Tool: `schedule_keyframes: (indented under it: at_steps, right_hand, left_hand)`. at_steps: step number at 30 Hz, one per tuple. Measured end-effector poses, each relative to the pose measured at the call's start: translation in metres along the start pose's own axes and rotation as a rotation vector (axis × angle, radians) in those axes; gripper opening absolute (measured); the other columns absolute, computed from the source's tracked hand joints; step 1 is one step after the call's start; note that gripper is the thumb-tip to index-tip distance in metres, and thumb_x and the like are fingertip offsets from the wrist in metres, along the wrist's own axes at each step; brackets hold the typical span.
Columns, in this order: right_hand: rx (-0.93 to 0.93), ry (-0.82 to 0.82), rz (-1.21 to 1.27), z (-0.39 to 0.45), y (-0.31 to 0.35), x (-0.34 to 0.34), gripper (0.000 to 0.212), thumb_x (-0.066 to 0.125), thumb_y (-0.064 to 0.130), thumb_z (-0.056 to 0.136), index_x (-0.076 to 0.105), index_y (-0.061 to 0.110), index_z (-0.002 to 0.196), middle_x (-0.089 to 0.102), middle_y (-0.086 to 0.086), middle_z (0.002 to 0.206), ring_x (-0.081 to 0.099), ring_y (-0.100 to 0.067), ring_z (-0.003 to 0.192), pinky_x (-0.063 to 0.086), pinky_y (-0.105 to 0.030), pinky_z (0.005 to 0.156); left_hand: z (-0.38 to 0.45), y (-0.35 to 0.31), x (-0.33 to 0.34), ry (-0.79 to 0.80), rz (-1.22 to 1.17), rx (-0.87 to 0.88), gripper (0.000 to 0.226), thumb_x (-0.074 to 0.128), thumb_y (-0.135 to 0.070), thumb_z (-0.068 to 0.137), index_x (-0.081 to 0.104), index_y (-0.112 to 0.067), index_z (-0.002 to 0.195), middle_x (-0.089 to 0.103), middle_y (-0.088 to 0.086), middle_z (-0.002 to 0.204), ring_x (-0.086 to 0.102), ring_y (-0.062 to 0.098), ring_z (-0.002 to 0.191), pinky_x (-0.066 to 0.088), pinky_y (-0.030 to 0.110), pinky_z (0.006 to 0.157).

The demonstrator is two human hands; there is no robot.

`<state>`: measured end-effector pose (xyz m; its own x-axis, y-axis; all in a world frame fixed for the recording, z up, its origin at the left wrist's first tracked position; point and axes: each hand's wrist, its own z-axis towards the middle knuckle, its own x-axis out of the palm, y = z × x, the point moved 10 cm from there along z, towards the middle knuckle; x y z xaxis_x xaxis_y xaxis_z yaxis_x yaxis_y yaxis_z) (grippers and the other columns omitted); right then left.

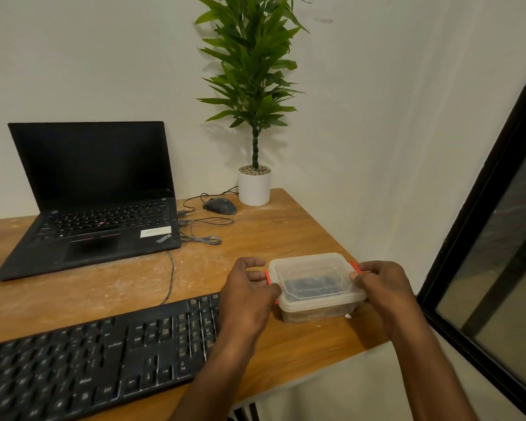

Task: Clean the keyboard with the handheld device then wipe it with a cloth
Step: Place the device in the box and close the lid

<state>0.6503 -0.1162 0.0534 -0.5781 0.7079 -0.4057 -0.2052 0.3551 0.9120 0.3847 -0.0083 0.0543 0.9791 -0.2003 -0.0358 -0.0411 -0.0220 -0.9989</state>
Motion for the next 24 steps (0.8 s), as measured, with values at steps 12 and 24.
schedule_keyframes:
  at_steps: [12,24]
  right_hand:
    - [-0.225,-0.289,-0.512,-0.038,0.036,-0.007,0.027,0.061,0.017,0.097,0.072,0.014,0.121,0.074,-0.006,0.113,0.068,-0.028,0.097,0.049,-0.030,0.074]
    - [-0.271,-0.180,-0.439,-0.015,0.058,0.016,0.024,0.061,0.011,0.099,0.069,0.006,0.121,0.071,-0.013,0.117,0.069,-0.030,0.098,0.058,-0.039,0.083]
  left_hand:
    - [-0.014,-0.027,0.004,-0.074,0.367,0.273,0.039,0.075,-0.015,0.082,0.059,-0.035,0.112,0.066,-0.015,0.097,0.064,-0.004,0.085,0.057,0.021,0.069]
    - [0.008,-0.016,-0.002,-0.129,0.233,0.263,0.033,0.080,-0.018,0.085,0.062,-0.035,0.106,0.066,-0.020,0.102,0.066,-0.004,0.083,0.055,0.014,0.064]
